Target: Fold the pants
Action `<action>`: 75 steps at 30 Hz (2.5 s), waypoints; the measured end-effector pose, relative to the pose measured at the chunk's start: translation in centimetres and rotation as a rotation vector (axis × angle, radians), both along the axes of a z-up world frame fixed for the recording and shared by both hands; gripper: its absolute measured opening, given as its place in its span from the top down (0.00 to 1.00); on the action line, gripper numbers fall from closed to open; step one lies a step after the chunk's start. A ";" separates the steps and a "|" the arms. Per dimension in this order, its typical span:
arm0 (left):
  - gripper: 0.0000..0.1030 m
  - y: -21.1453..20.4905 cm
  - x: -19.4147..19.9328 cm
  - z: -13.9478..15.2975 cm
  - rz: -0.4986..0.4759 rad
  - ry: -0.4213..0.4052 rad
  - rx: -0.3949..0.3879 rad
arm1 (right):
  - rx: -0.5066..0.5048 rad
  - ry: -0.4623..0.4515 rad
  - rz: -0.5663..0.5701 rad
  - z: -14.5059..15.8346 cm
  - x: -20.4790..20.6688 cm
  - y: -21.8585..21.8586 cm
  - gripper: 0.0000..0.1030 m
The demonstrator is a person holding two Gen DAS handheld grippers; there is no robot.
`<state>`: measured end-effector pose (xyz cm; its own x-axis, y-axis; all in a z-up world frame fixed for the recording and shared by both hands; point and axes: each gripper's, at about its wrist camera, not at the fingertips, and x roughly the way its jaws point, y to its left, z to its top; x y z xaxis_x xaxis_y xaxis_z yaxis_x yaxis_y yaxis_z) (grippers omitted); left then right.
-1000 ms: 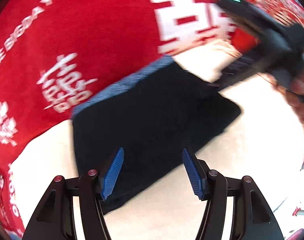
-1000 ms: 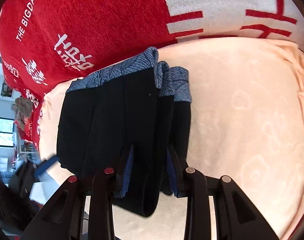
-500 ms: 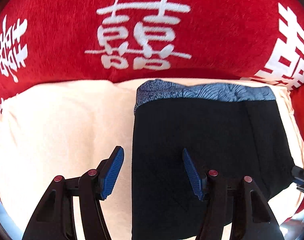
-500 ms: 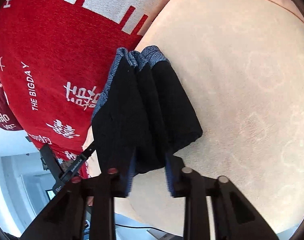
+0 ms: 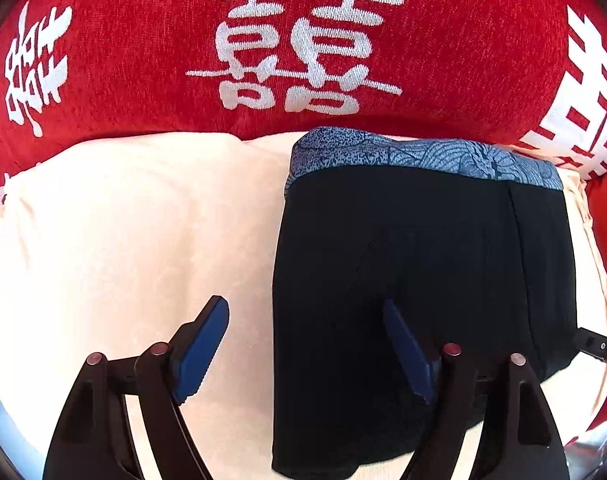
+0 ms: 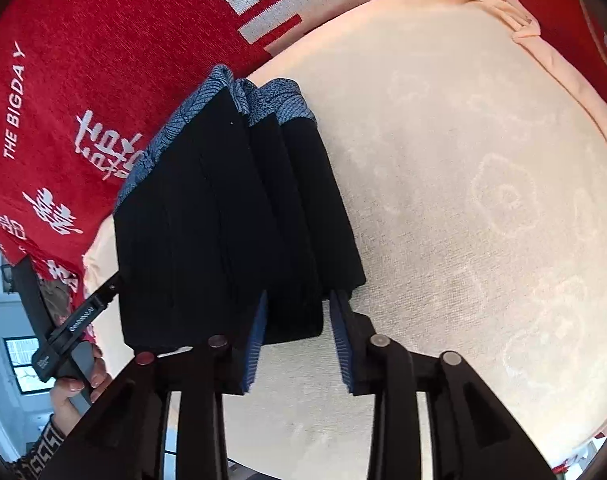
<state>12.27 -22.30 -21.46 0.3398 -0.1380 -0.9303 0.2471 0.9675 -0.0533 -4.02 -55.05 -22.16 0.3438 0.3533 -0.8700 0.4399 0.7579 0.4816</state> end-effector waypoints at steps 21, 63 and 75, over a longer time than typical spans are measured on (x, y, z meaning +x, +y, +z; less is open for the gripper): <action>0.22 2.5 4.0 2.3 0.023 0.024 -0.041 | -0.236 0.053 -0.030 5.3 -1.4 6.2 0.41; 0.17 0.4 8.1 -0.3 -0.030 0.082 0.025 | -0.212 0.087 0.152 4.3 7.0 1.6 0.26; 0.17 2.9 7.0 0.7 -0.132 0.210 -0.217 | 0.000 0.046 0.176 1.3 7.8 -2.6 0.22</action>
<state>19.31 -19.43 -20.73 0.1093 -0.3706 -0.9223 0.3317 0.8883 -0.3176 3.83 -57.67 -20.85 0.2368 0.4049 -0.8831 0.3218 0.8250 0.4646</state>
